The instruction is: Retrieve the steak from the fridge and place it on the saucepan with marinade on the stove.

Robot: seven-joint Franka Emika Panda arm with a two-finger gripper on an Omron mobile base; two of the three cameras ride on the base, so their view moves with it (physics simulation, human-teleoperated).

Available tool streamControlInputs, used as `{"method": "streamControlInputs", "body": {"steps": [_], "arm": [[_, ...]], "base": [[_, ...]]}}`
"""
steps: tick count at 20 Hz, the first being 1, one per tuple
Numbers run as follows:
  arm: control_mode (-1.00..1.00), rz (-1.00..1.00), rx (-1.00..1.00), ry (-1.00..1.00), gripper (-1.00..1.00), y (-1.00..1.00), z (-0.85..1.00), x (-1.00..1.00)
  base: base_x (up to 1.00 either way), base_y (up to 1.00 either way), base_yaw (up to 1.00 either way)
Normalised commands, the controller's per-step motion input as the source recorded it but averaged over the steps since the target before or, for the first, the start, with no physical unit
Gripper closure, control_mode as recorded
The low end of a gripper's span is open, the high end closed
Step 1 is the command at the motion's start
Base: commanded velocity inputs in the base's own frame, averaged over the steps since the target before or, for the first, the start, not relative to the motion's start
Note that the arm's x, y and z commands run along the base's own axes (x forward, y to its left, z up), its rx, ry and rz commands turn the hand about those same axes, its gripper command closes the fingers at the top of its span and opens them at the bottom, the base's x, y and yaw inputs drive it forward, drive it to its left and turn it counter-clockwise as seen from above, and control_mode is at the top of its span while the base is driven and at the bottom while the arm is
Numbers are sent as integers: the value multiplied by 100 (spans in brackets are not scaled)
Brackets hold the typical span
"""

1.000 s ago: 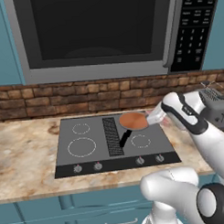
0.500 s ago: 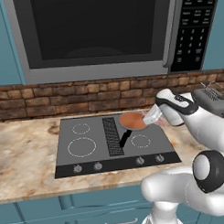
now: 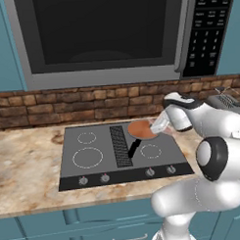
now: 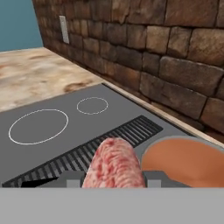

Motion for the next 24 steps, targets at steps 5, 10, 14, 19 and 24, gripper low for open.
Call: {"method": "streamControlInputs", "body": {"steps": [5,10,14,19,24], "arm": [[-100,0,0,0,100,0,-2,34],[-100,0,0,0,100,0,-19,32],[-100,0,0,0,100,0,-15,12],[-100,0,0,0,100,0,-20,1],[-100,0,0,0,100,0,-8,22]], "base": [[0,0,0],[0,0,0],[0,0,0],[0,0,0],[0,0,0]]}}
